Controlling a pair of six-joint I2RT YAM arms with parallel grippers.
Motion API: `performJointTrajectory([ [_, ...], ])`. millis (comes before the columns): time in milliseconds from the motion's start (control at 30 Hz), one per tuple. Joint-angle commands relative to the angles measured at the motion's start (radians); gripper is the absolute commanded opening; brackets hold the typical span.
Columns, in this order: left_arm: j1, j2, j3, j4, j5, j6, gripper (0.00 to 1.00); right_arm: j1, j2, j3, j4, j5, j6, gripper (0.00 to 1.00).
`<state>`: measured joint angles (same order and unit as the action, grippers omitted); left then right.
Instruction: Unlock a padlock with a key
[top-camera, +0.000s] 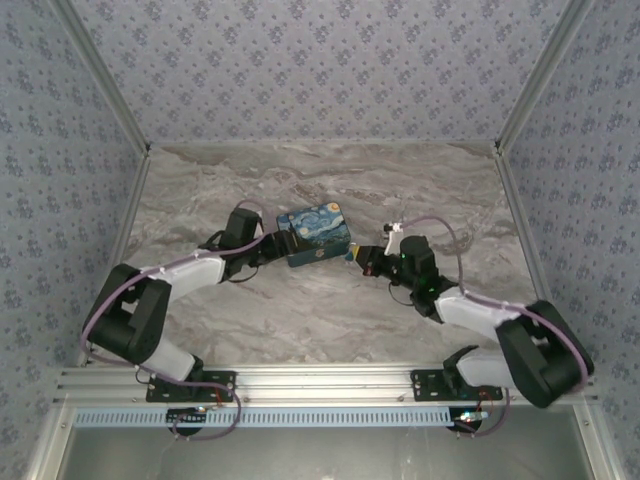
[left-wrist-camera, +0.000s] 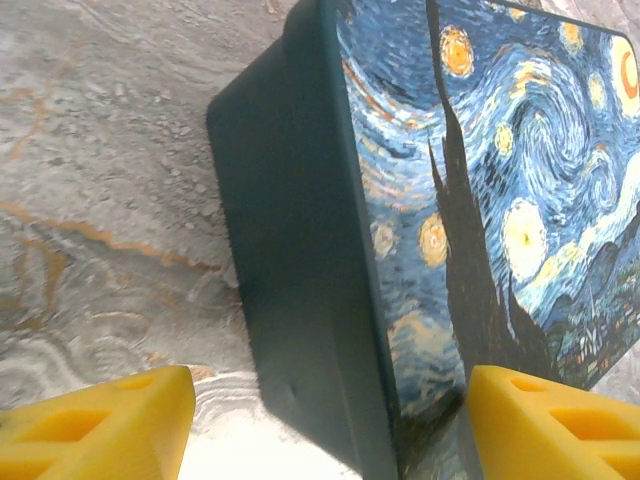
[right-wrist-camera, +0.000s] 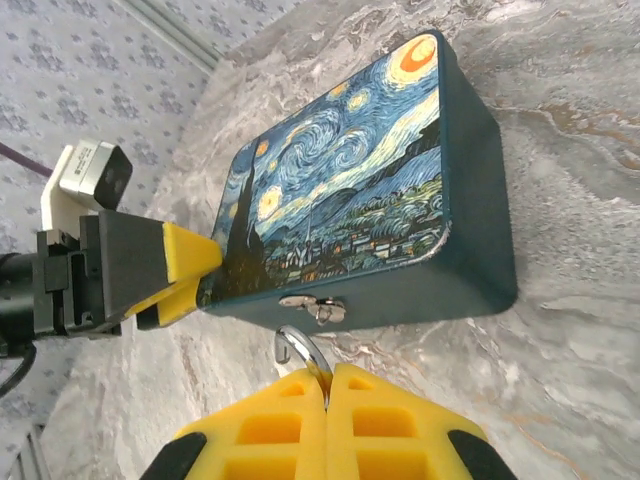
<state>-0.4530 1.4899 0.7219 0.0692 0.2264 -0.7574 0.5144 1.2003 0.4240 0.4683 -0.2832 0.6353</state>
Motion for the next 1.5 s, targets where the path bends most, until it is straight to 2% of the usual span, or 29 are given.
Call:
performJointTrajectory([
  [0, 0.018, -0.086, -0.006, -0.068, -0.052, 0.043, 0.75, -0.008, -0.124, 0.094, -0.437, 0.029, -0.185, 0.05],
  [200, 0.044, -0.233, 0.001, -0.117, -0.14, 0.115, 0.83, -0.026, -0.283, 0.179, -0.789, 0.051, -0.265, 0.05],
  [367, 0.066, -0.357, -0.029, -0.131, -0.209, 0.165, 0.88, -0.024, -0.317, 0.235, -1.003, 0.046, -0.275, 0.03],
  [500, 0.089, -0.459, -0.063, -0.14, -0.249, 0.179, 0.92, -0.025, -0.307, 0.242, -1.094, 0.035, -0.235, 0.02],
  [900, 0.145, -0.615, -0.107, -0.186, -0.311, 0.197, 0.97, -0.022, -0.109, 0.235, -1.117, -0.013, -0.186, 0.01],
  [1200, 0.154, -0.618, -0.119, -0.176, -0.304, 0.2, 0.97, -0.021, 0.044, 0.264, -1.089, -0.002, -0.195, 0.01],
  [1467, 0.155, -0.593, -0.118, -0.157, -0.291, 0.2, 0.98, -0.021, 0.144, 0.275, -0.995, -0.017, -0.198, 0.01],
])
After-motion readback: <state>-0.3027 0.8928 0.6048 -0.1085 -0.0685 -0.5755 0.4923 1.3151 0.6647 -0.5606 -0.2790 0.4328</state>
